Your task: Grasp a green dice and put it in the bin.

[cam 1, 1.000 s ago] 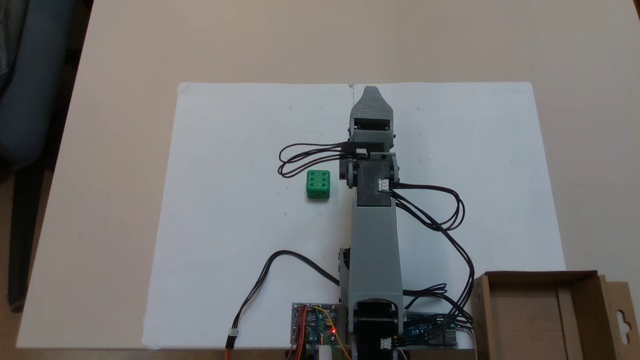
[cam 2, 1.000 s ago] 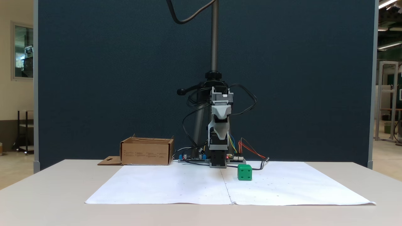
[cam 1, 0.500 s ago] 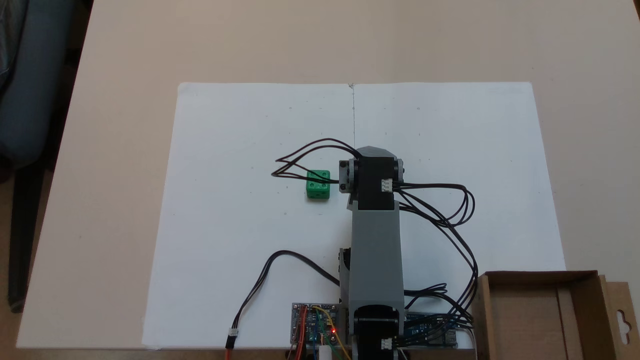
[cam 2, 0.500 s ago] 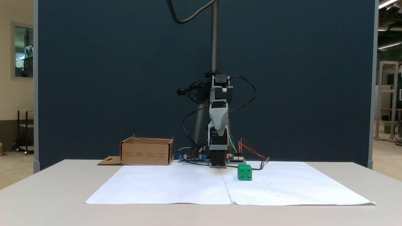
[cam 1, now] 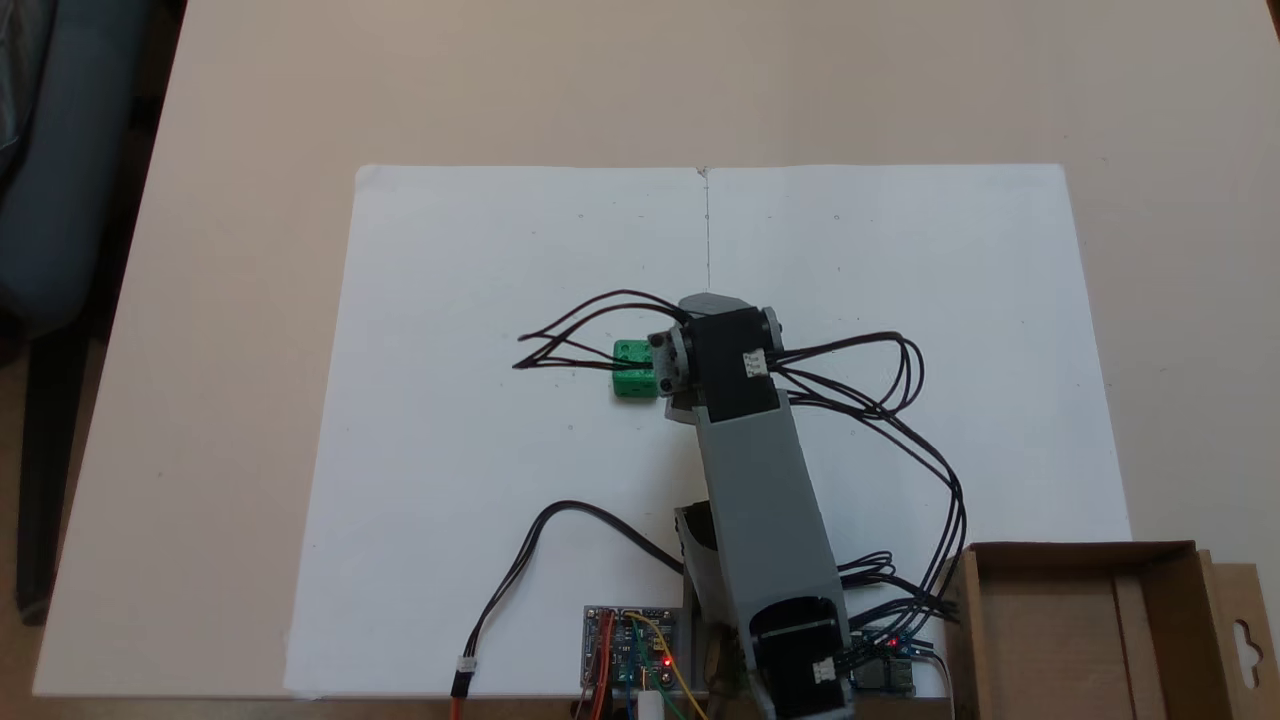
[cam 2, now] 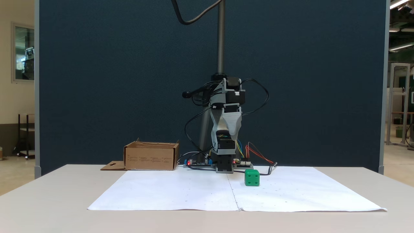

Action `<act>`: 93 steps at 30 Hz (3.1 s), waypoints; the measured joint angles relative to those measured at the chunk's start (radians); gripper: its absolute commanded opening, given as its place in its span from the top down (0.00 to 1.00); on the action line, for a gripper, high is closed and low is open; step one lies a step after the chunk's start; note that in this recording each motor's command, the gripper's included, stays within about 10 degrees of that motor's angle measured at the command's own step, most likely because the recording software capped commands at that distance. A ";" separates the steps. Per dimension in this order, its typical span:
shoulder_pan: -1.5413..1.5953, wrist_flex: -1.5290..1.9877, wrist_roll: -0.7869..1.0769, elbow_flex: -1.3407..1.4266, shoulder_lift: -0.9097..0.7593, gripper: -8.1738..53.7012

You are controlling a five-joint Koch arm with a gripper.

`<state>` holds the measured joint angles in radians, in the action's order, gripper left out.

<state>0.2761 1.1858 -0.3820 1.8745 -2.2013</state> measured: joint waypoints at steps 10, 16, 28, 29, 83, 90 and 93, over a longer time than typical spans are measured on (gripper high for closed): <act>0.141 -0.107 -0.064 -0.012 0.173 0.17; 0.221 -0.152 -0.107 -0.015 0.190 0.17; 0.212 -0.158 -0.112 -0.020 0.215 0.16; 0.212 -0.160 -0.112 -0.018 0.215 0.16; 0.256 -0.333 -0.244 0.153 0.285 0.16; 0.256 -0.347 -0.244 0.153 0.359 0.16; 0.256 -0.354 -0.244 0.153 0.396 0.16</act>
<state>0.5323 0.8314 -0.6259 2.0279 -1.8055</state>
